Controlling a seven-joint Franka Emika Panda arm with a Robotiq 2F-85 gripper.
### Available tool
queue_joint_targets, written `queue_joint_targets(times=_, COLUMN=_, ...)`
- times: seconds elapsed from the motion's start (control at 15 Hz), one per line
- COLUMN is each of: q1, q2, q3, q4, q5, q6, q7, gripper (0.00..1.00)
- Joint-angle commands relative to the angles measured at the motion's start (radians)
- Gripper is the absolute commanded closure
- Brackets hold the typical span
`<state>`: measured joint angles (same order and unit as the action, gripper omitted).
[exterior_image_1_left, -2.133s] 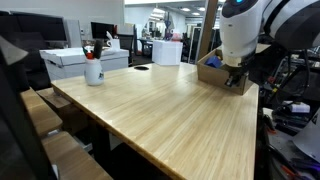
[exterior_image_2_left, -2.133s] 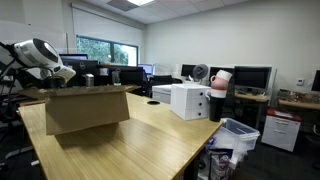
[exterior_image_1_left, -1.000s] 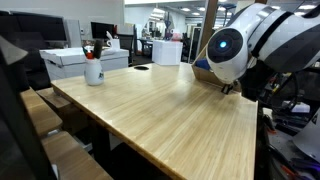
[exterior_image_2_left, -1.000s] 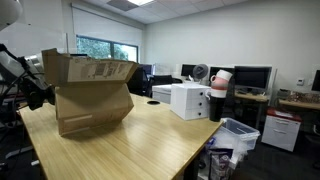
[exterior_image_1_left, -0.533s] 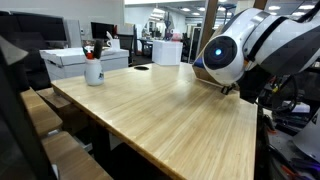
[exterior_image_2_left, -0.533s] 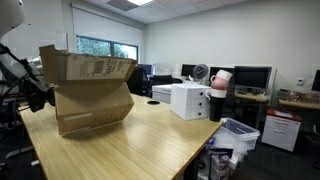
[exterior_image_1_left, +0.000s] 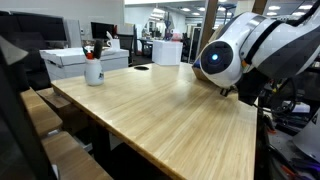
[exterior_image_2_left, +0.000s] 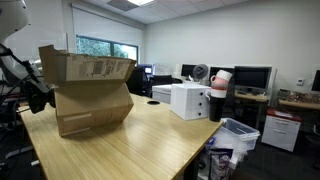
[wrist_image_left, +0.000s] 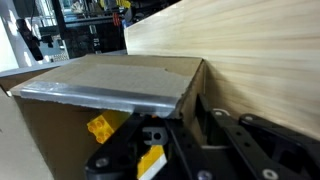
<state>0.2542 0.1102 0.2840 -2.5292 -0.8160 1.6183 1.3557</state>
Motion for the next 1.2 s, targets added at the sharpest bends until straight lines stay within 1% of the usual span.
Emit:
queue_joint_targets(times=0.0, q1=0.017, q2=0.005, q3=-0.008, q4=0.012, q5=-0.006, q6=-0.042, q7=0.021, gripper=0.80)
queue_joint_targets(times=0.07, q1=0.017, q2=0.005, q3=-0.009, q4=0.013, q5=-0.006, q6=-0.042, q7=0.021, gripper=0.65)
queue_joint_targets(times=0.13, q1=0.017, q2=0.006, q3=-0.009, q4=0.014, q5=-0.006, q6=-0.044, q7=0.020, gripper=0.63)
queue_joint_targets(times=0.27, q1=0.018, q2=0.009, q3=-0.008, q4=0.021, q5=-0.006, q6=-0.064, q7=0.019, gripper=0.49)
queue_joint_targets(times=0.6, q1=0.022, q2=0.015, q3=-0.005, q4=0.029, q5=-0.005, q6=-0.095, q7=0.020, gripper=0.20)
queue_joint_targets(times=0.67, q1=0.023, q2=0.016, q3=-0.004, q4=0.030, q5=-0.007, q6=-0.104, q7=0.020, gripper=0.61)
queue_joint_targets(times=0.73, q1=0.024, q2=0.017, q3=-0.004, q4=0.032, q5=-0.006, q6=-0.106, q7=0.020, gripper=0.58)
queue_joint_targets(times=0.8, q1=0.026, q2=0.018, q3=-0.004, q4=0.032, q5=-0.006, q6=-0.105, q7=0.020, gripper=0.58)
queue_joint_targets(times=0.87, q1=0.028, q2=0.018, q3=-0.004, q4=0.033, q5=-0.006, q6=-0.104, q7=0.021, gripper=0.62)
queue_joint_targets(times=1.13, q1=0.034, q2=0.020, q3=-0.004, q4=0.033, q5=-0.005, q6=-0.102, q7=0.023, gripper=0.83)
